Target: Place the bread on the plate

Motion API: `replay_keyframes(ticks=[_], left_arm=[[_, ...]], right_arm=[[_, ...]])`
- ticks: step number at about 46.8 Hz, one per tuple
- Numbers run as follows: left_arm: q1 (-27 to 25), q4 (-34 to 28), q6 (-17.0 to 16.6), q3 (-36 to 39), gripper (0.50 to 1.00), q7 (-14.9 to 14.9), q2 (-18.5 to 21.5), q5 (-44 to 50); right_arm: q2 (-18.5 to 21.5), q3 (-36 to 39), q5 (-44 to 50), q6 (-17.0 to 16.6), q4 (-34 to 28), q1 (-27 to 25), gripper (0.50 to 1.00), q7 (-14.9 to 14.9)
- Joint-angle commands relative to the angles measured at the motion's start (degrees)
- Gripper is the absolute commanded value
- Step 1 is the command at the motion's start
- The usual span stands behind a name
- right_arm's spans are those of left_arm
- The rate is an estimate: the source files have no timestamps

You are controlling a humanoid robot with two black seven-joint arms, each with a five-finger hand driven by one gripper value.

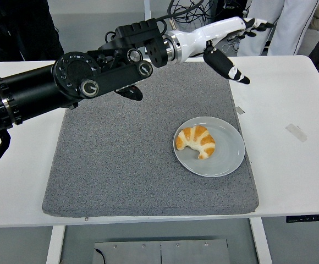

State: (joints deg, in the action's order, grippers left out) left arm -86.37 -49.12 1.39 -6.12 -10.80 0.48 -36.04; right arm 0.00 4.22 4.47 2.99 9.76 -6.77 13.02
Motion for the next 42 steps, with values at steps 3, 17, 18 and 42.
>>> replay_keyframes(ticks=[3, 17, 18, 42], left_arm=[[-0.2, 5.95, 2.39, -1.52, 0.974, 0.51, 1.8, 4.39], [-0.2, 23.35, 6.08, -4.77, 0.974, 0.51, 6.2, 19.07], [-0.02, 25.02, 6.78, -5.21, 0.974, 0.51, 6.2, 20.3], [10.52, 37.16, 9.43, -19.18, 0.974, 3.15, 6.2, 35.25]], right_arm=[[0.0, 0.0, 0.01, 0.0, 0.0, 0.0, 1.0, -0.01], [0.0, 0.0, 0.01, 0.0, 0.0, 0.0, 1.0, -0.01], [0.0, 0.0, 0.01, 0.0, 0.0, 0.0, 1.0, -0.01], [0.0, 0.0, 0.01, 0.0, 0.0, 0.0, 1.0, -0.01]])
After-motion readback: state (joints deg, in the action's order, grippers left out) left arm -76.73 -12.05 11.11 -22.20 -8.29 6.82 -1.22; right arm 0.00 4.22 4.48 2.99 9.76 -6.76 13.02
